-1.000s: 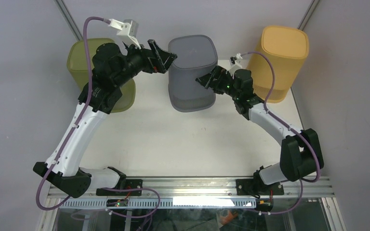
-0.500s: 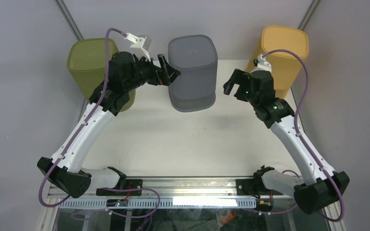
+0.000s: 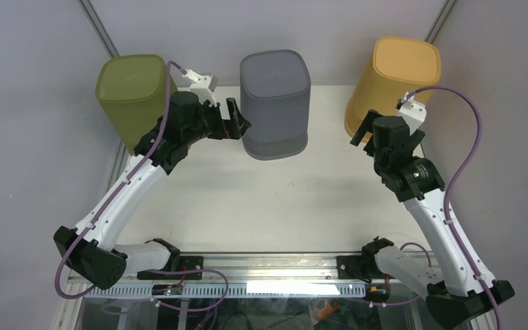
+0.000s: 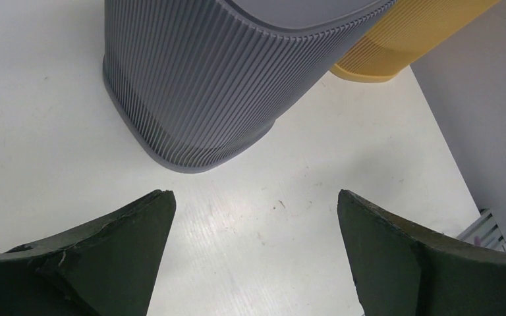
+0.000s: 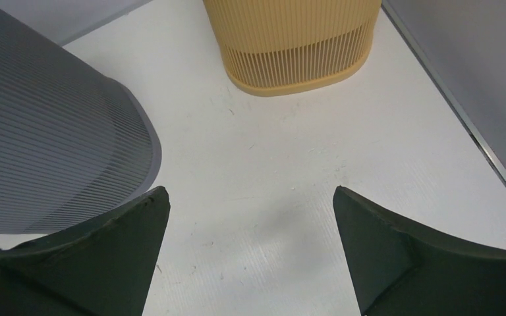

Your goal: Turn the large container upside down

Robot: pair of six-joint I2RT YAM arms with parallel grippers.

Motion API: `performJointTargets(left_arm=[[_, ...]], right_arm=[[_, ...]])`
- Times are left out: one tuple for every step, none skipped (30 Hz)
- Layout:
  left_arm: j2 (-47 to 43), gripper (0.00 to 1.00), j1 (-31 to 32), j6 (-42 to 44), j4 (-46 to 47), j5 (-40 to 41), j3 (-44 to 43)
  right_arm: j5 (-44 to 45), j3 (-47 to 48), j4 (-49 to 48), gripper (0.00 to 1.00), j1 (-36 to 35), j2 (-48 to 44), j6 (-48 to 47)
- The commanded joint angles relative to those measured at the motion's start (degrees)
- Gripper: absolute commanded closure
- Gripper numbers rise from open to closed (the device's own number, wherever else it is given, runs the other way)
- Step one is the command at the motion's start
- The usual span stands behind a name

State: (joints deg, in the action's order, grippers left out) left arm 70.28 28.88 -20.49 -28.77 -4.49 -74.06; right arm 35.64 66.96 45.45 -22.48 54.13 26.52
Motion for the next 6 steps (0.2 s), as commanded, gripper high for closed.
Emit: performJointTargets(left_arm=[[-1.7, 0.01, 0.2, -0.1, 1.1, 2.4, 0.1], [-1.8, 0.01, 0.3, 0.0, 1.1, 2.3, 0.2], [-1.7, 0.01, 0.2, 0.3, 1.0, 2.3, 0.2], [-1.7, 0.01, 0.2, 0.6, 1.0, 2.5, 0.2], [-1.6, 0.01, 0.2, 0.6, 0.8, 2.8, 0.2], [-1.6, 0.01, 0.2, 0.6, 0.7, 3.2, 0.2]], right_arm=[[4.1, 1.5, -3.9, 0.01, 0.1, -2.5, 0.4], [4.0, 1.4, -4.3, 0.01, 0.1, -2.6, 0.3], [3.9, 1.4, -4.5, 0.01, 0.1, -2.6, 0.4], [3.9, 1.3, -4.4, 0.01, 0.1, -2.6, 0.5], [3.8, 1.3, -4.5, 0.01, 0.1, -2.5, 0.5], [3.8, 1.3, -4.6, 0.01, 0.1, -2.4, 0.5]])
